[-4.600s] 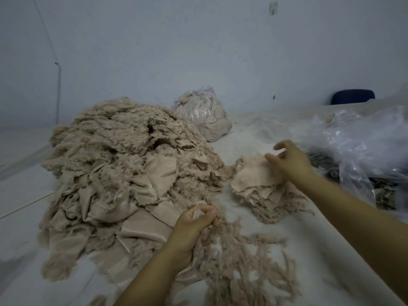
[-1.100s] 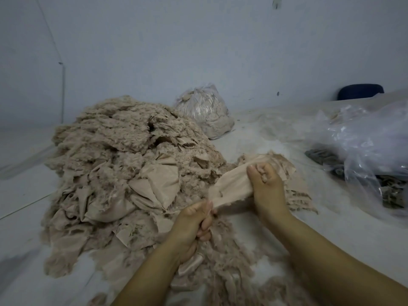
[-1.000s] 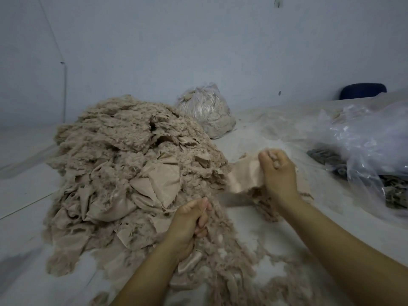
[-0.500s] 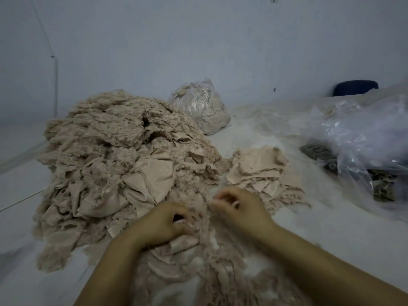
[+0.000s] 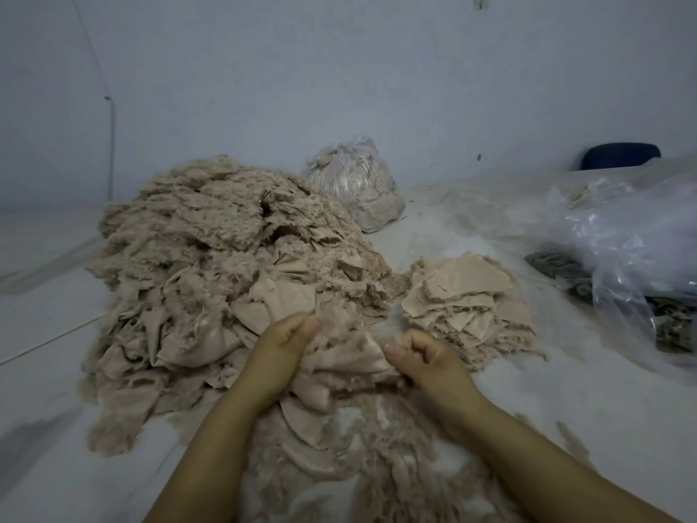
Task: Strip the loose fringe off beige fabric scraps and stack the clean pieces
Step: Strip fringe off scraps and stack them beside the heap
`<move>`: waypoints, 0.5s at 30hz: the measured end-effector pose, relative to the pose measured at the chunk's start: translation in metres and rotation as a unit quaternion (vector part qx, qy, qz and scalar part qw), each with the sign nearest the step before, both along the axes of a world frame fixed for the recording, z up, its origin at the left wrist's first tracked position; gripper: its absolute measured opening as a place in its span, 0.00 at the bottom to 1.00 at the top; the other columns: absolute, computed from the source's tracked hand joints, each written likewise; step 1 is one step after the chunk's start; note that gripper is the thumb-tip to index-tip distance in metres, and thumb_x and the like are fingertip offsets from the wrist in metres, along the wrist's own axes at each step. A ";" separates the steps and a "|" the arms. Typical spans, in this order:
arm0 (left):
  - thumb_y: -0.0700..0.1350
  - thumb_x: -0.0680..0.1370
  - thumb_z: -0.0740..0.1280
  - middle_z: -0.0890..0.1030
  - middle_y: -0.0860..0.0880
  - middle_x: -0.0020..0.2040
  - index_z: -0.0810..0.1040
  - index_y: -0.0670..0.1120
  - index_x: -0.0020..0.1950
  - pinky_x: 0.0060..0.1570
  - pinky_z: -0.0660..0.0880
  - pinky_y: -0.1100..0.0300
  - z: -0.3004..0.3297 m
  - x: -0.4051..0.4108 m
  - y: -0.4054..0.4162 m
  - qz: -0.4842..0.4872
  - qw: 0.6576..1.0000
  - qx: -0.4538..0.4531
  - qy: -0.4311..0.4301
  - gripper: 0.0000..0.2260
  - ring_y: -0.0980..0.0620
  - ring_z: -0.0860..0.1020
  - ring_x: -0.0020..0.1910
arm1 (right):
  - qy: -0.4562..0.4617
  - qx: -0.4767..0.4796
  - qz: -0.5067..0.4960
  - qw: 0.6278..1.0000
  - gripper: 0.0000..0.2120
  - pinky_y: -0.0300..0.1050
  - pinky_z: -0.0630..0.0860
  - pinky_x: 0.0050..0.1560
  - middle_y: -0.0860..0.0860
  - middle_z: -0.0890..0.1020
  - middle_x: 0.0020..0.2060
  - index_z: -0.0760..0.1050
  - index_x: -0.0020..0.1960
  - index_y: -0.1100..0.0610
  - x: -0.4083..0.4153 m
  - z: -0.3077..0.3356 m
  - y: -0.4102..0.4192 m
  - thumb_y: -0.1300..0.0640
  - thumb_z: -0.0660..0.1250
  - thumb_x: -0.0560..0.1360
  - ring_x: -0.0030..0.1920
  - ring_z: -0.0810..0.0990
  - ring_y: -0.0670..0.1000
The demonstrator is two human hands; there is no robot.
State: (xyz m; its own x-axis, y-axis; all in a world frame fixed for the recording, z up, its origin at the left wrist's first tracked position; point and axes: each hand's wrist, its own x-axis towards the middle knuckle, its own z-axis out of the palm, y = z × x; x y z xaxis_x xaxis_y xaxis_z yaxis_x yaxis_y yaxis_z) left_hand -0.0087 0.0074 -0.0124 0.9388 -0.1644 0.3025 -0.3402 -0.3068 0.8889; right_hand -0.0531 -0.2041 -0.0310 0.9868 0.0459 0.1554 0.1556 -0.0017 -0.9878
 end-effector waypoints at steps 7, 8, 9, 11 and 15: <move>0.50 0.78 0.66 0.80 0.50 0.48 0.81 0.48 0.50 0.51 0.73 0.63 -0.002 -0.002 -0.002 0.031 0.994 0.097 -0.027 0.08 0.57 0.78 0.47 | 0.007 0.032 -0.012 0.999 0.12 0.35 0.67 0.30 0.50 0.72 0.27 0.79 0.32 0.53 -0.004 0.006 -0.014 0.60 0.68 0.75 0.28 0.68 0.46; 0.48 0.78 0.66 0.78 0.53 0.54 0.81 0.50 0.55 0.55 0.69 0.72 -0.001 -0.004 -0.006 0.021 0.988 0.137 -0.067 0.08 0.62 0.75 0.53 | 0.014 0.052 -0.010 0.998 0.08 0.36 0.69 0.31 0.51 0.75 0.28 0.81 0.37 0.54 -0.004 0.006 -0.013 0.61 0.68 0.75 0.28 0.71 0.46; 0.47 0.78 0.67 0.76 0.55 0.57 0.79 0.51 0.58 0.55 0.65 0.78 0.000 -0.007 -0.012 -0.001 0.987 0.137 -0.089 0.09 0.67 0.73 0.56 | 0.020 0.066 -0.007 0.998 0.05 0.36 0.70 0.31 0.51 0.77 0.28 0.81 0.41 0.57 -0.004 0.006 -0.011 0.61 0.68 0.75 0.28 0.72 0.46; 0.55 0.75 0.67 0.76 0.58 0.59 0.79 0.52 0.58 0.54 0.64 0.79 0.004 -0.016 -0.024 -0.062 0.991 0.095 -0.073 0.14 0.70 0.72 0.58 | 0.024 0.084 -0.005 0.996 0.04 0.36 0.70 0.30 0.52 0.77 0.28 0.77 0.41 0.59 -0.004 0.005 -0.009 0.60 0.68 0.74 0.27 0.72 0.47; 0.51 0.72 0.72 0.82 0.50 0.52 0.83 0.47 0.51 0.51 0.75 0.63 -0.005 -0.024 -0.043 -0.072 0.993 0.064 -0.062 0.11 0.55 0.79 0.52 | 0.021 0.109 -0.002 0.994 0.11 0.41 0.70 0.31 0.53 0.75 0.27 0.72 0.37 0.59 -0.004 0.005 -0.008 0.53 0.70 0.68 0.28 0.72 0.49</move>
